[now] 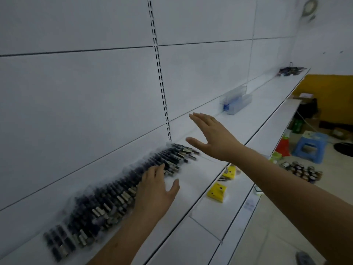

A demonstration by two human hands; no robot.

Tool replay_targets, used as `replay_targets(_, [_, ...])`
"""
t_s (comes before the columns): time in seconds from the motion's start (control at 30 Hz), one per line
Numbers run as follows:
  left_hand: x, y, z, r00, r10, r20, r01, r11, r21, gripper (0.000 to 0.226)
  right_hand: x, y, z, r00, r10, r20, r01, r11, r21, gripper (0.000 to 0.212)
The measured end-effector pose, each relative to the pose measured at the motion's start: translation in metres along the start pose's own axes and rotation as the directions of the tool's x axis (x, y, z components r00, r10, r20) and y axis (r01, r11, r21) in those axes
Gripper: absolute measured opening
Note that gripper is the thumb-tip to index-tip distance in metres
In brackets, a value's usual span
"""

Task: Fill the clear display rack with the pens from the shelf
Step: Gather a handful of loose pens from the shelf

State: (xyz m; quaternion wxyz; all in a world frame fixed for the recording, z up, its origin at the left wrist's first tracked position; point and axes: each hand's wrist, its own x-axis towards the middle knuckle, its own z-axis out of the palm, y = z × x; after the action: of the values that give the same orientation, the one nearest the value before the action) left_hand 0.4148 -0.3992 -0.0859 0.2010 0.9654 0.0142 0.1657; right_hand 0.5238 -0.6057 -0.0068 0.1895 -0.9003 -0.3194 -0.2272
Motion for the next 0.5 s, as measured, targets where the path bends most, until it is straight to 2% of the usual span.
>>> replay_targets(0.17, [0.053, 0.004, 0.025, 0.997, -0.064, -0.05, 0.068, 0.994, 0.081, 0.072, 0.064, 0.059, 0.025, 0.997, -0.076, 0.032, 0.075, 0.996, 0.044, 0.078])
replay_targets(0.27, [0.077, 0.007, 0.038, 0.983, -0.178, -0.035, 0.181, 0.98, 0.086, 0.073, 0.104, 0.078, 0.042, 0.98, -0.173, 0.098, 0.162, 0.981, 0.109, 0.078])
replay_targets(0.33, [0.089, 0.011, 0.048, 0.967, -0.254, -0.014, 0.254, 0.962, 0.097, 0.076, 0.128, 0.088, 0.053, 0.956, -0.259, 0.136, 0.241, 0.961, 0.133, 0.078])
replay_targets(0.5, [0.116, 0.02, 0.066, 0.913, -0.403, -0.058, 0.407, 0.901, 0.147, 0.08, 0.173, 0.104, 0.085, 0.859, -0.502, 0.095, 0.471, 0.85, 0.236, 0.075])
